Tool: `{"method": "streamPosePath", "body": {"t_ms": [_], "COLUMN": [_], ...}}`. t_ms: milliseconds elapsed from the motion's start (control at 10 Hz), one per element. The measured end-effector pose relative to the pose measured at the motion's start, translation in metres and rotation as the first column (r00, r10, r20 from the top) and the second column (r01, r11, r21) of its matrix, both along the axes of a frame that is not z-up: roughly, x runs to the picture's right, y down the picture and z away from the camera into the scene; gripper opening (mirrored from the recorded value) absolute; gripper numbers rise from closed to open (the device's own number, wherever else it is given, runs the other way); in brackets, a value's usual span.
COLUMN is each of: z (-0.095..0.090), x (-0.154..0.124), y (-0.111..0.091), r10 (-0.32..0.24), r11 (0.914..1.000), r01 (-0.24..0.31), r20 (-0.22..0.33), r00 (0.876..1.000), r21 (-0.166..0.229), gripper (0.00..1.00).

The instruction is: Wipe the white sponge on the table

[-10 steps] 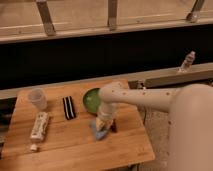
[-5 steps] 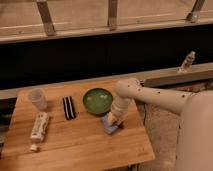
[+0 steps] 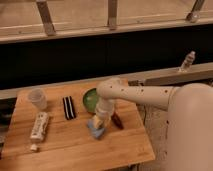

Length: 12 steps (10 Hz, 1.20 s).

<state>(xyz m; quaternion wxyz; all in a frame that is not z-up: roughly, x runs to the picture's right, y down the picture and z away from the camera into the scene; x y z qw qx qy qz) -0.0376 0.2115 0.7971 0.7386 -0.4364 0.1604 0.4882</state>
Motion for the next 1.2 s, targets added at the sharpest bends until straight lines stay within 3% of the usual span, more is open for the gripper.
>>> {"method": "streamPosePath", "body": {"t_ms": [200, 400, 600, 900, 1200], "z": [-0.018, -0.034, -0.037, -0.033, -0.012], "x": [-0.037, -0.073, -0.076, -0.034, 0.035], "y": [0.018, 0.033, 0.042, 0.046, 0.021], "r10": [-0.066, -0.144, -0.151, -0.093, -0.043], "r11": [0.9978, 0.9896, 0.9883, 0.995, 0.9984], "r01": [0.066, 0.143, 0.152, 0.094, 0.041], "r20": [0.063, 0.124, 0.113, 0.042, -0.042], "r00": [0.996, 0.982, 0.982, 0.995, 0.998], "r21": [0.002, 0.013, 0.0, -0.031, -0.038], "gripper": [0.0, 0.0, 0.0, 0.0, 0.0]}}
